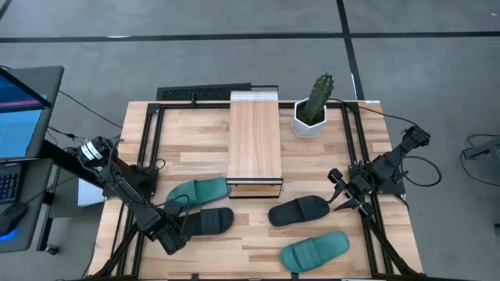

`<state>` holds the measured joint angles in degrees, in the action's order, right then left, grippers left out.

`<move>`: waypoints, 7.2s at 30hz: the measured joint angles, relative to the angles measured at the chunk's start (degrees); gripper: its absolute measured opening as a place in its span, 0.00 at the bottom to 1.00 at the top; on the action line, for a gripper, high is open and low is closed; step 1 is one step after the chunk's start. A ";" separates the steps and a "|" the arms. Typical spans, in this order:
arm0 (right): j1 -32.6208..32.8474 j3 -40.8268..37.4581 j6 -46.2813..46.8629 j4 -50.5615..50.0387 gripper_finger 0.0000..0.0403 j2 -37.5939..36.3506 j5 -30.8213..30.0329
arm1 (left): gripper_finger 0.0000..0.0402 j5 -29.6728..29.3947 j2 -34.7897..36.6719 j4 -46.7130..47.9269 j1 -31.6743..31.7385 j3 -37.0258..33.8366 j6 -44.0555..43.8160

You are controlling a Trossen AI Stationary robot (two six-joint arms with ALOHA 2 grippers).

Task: Pick and place slides into the shelf
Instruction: Put the left black slipper on the shelf, then put the black slipper on the shelf

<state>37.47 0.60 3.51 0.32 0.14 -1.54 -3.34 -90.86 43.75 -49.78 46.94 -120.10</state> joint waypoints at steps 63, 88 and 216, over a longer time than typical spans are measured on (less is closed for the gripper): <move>0.00 0.00 0.00 0.03 0.28 0.00 0.02 | 0.00 -9.78 17.54 23.55 43.21 38.55 52.24; 0.01 0.00 0.01 -0.03 0.28 0.66 0.03 | 0.00 -2.13 7.69 17.15 54.75 38.40 58.49; 0.02 0.00 0.00 0.02 0.28 0.66 0.04 | 0.39 -20.74 5.17 20.71 42.91 39.63 63.47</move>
<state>37.50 0.60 3.51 0.34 0.80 -1.50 -24.08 -85.69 64.46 -6.87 86.57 -56.63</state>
